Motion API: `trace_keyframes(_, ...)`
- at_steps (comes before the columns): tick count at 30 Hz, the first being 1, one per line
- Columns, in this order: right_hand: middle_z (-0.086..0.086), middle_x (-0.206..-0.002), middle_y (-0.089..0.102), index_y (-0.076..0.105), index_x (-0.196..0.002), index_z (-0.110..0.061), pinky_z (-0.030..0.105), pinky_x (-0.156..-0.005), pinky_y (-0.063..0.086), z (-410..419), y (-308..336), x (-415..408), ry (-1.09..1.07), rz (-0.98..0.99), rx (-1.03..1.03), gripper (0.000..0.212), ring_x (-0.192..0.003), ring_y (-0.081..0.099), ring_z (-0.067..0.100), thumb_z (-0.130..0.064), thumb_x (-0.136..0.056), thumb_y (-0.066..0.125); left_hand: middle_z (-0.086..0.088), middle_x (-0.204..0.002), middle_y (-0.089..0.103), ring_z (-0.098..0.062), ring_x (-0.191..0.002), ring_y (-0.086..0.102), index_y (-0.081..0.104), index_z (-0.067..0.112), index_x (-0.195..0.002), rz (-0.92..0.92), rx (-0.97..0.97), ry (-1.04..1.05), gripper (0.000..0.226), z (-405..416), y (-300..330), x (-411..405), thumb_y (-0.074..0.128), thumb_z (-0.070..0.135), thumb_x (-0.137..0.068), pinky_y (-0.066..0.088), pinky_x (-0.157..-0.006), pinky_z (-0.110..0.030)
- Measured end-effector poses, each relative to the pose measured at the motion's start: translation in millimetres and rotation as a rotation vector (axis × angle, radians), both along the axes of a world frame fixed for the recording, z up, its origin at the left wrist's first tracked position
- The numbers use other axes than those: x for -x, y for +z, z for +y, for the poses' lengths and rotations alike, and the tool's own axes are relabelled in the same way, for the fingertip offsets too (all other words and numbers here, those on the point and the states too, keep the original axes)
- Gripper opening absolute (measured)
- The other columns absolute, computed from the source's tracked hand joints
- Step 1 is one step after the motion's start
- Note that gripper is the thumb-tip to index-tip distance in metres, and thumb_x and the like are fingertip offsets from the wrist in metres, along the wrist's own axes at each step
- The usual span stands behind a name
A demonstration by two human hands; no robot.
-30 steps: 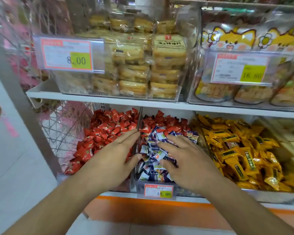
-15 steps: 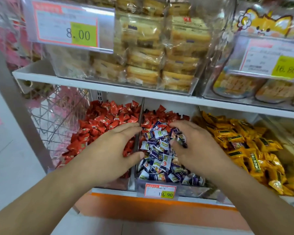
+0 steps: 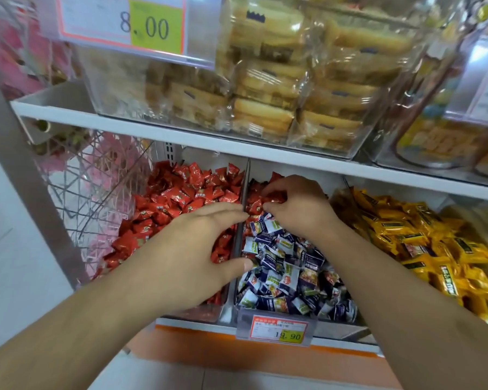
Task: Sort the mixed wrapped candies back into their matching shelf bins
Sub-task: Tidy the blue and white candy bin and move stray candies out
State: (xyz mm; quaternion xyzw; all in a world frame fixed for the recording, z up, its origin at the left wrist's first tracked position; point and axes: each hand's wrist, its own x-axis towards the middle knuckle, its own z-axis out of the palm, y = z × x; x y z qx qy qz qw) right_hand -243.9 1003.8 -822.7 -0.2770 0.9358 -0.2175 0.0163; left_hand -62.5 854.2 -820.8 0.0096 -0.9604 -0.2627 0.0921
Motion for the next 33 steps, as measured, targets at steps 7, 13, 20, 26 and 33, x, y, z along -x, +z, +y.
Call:
trace_keyframes(7,-0.018,-0.099,0.069,0.081,-0.098,-0.029,-0.003,-0.061,0.037,27.2,8.6,-8.2,-0.084,0.064,0.235,0.014,-0.074,0.060,-0.002,-0.019,-0.091,0.077,0.033,-0.159,0.024,0.011,-0.143,0.027,0.037,0.042,-0.155,-0.035,0.025,-0.010,0.073,1.8,5.1,-2.1,0.067,0.059,-0.090,0.018,-0.118,-0.012)
trace_keyframes(13,-0.020,-0.094,0.074,0.080,-0.092,-0.033,0.014,-0.066,0.046,54.0,24.1,-27.2,-0.116,-0.042,0.510,0.015,-0.068,0.062,-0.006,-0.019,-0.087,0.081,0.031,-0.143,0.044,0.011,-0.121,0.045,0.050,0.043,-0.144,-0.006,-0.047,0.063,0.056,6.0,11.1,-1.4,0.067,0.052,-0.092,0.033,-0.110,-0.015)
trace_keyframes(20,-0.016,-0.098,0.078,0.081,-0.095,-0.030,0.028,-0.088,0.061,43.6,43.4,-82.7,0.126,-0.288,0.643,0.025,-0.094,0.073,0.006,-0.007,-0.084,0.083,0.020,-0.116,0.068,0.004,-0.103,0.067,0.063,0.041,-0.129,0.088,-0.548,0.132,0.044,11.2,21.8,9.4,0.076,0.046,-0.087,0.055,-0.093,-0.028)
trace_keyframes(26,-0.010,-0.101,0.078,0.077,-0.103,-0.025,0.032,-0.090,0.061,26.6,40.0,-91.9,0.158,-0.382,0.643,0.035,-0.098,0.072,0.006,0.001,-0.081,0.084,-0.006,-0.089,0.078,-0.027,-0.081,0.077,0.077,0.020,-0.105,0.096,-0.795,0.155,0.022,-2.5,27.6,-1.2,0.082,0.011,-0.085,0.062,-0.082,-0.038)
trace_keyframes(33,-0.012,-0.106,0.078,0.077,-0.107,-0.025,0.030,-0.097,0.058,4.9,39.7,-97.7,0.146,-0.434,0.738,0.026,-0.103,0.072,0.004,-0.005,-0.091,0.076,0.007,-0.096,0.073,-0.004,-0.082,0.067,0.073,0.029,-0.099,0.125,-0.554,0.378,0.020,-46.3,25.3,-14.9,0.082,0.017,-0.086,0.053,-0.072,-0.013)
